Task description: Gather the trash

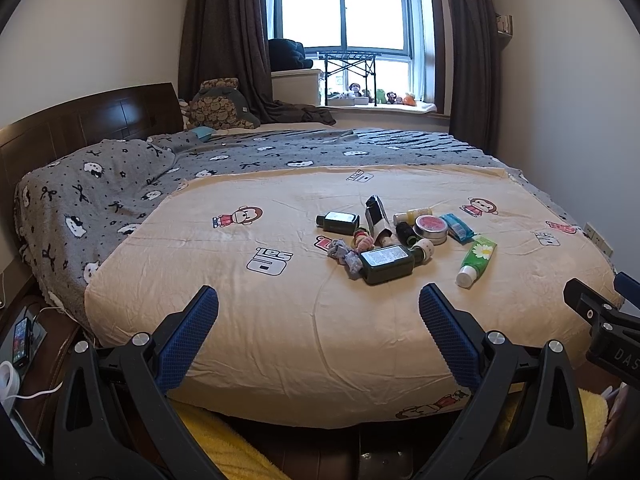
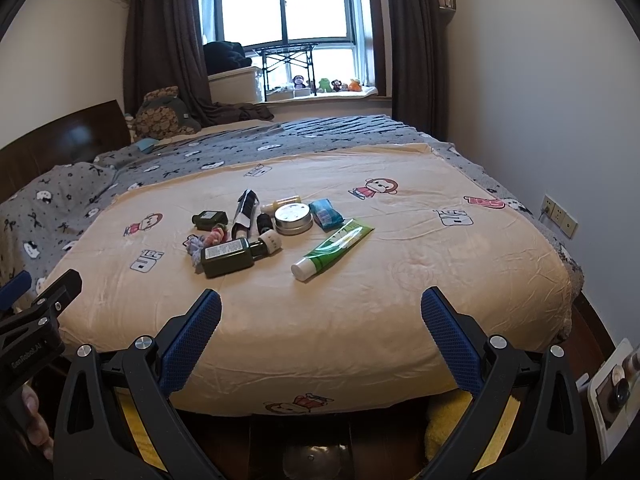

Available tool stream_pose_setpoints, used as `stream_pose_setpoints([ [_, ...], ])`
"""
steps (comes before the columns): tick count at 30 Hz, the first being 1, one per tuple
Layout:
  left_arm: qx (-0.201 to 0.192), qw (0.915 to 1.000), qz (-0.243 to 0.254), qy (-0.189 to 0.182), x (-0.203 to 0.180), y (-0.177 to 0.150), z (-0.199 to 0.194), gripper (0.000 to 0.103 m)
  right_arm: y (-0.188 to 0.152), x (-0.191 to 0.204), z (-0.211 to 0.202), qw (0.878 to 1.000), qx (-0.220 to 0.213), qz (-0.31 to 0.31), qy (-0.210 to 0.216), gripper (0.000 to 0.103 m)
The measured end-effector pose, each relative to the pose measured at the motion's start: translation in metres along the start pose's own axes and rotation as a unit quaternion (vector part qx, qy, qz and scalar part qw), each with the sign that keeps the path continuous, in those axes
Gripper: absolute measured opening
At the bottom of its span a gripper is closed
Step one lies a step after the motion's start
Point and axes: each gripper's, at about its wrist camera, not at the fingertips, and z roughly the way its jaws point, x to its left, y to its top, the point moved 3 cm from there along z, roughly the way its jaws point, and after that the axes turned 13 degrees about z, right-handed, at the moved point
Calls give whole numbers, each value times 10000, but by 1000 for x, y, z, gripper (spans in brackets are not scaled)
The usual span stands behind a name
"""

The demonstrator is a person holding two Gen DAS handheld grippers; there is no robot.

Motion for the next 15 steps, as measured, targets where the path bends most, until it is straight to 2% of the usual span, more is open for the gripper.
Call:
stream_pose_setpoints([
  [15,-14,10000,3,-20,-1,0,1,95,1,-1,0,10000,-21,9,-24,100],
])
